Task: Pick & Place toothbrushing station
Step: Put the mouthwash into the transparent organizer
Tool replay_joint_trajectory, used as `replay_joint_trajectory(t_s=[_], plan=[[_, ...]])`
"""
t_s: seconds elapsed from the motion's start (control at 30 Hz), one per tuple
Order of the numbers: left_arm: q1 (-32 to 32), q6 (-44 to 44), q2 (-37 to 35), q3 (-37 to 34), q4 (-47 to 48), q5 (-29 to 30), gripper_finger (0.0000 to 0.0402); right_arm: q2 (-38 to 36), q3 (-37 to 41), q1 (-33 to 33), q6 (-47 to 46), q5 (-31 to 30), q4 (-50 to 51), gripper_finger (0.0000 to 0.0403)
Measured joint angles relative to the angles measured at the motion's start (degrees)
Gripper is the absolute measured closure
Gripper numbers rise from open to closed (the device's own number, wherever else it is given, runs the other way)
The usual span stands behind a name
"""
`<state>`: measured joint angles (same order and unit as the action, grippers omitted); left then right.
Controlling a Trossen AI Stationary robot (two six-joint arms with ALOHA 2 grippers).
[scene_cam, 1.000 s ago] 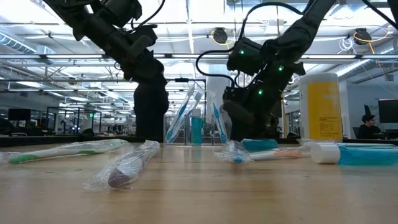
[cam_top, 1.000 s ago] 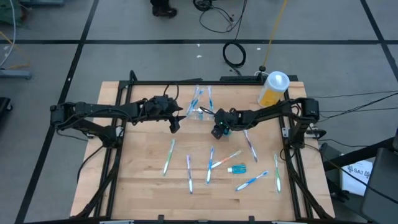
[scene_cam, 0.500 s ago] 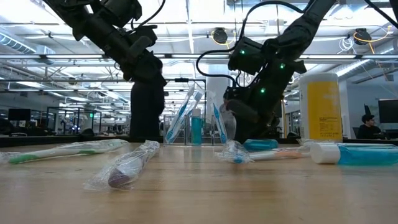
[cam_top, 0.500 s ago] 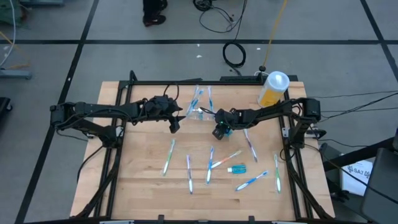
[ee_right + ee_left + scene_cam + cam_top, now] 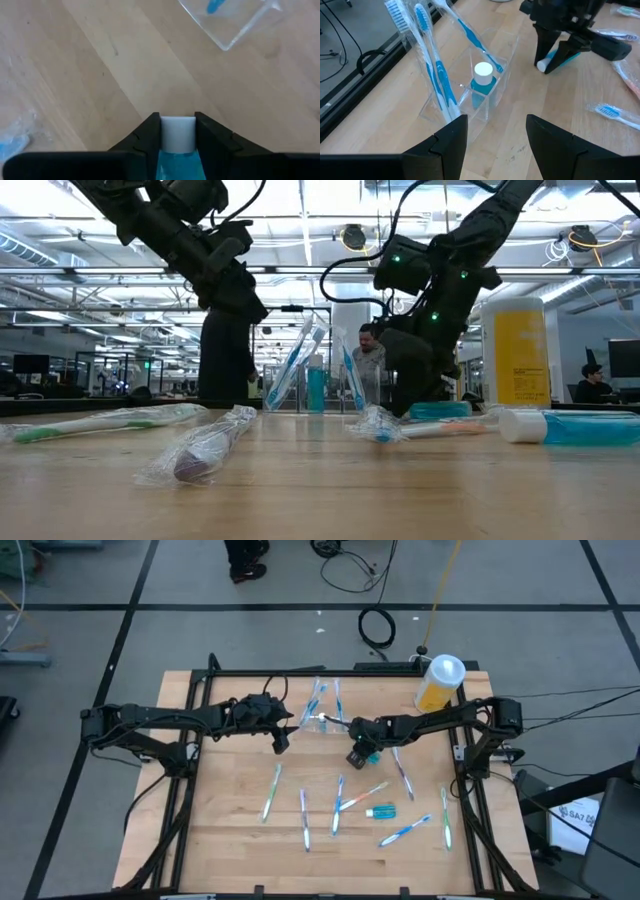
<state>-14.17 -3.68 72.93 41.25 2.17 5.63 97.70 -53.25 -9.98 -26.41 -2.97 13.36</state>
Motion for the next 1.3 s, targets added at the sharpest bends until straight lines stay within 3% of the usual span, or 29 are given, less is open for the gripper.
replay_joint_trajectory(t_s=[0.13,0.37,0.5,0.7,0.93,1.3], plan=[[0.02,0.00,0.00,0.00,0.00,0.00,0.0192,-0.40,0.00,1.32,0.04,0.26,-1.57,0.0296],[0.01,-0.02,0.00,0.00,-0.11,0.00,0.0192,-4.52,0.08,4.45,0.42,0.83,-7.25,0.0311],[0.06,-0.09,0.00,0.00,-0.33,-0.04,0.0192,-7.32,0.05,6.11,5.91,-0.10,-16.03,0.0300],[0.11,-0.11,0.00,0.00,-0.94,-0.08,0.0192,-6.94,-0.06,6.65,18.56,-0.75,-40.47,0.0306],[0.87,-0.25,0.00,0.00,-1.72,-0.84,0.0192,-3.48,-0.10,5.34,32.76,-9.09,-60.59,0.0300],[1.60,-1.45,0.02,0.00,-4.50,-1.19,0.0192,1.59,-0.09,1.34,28.56,-8.98,-69.74,0.0305]])
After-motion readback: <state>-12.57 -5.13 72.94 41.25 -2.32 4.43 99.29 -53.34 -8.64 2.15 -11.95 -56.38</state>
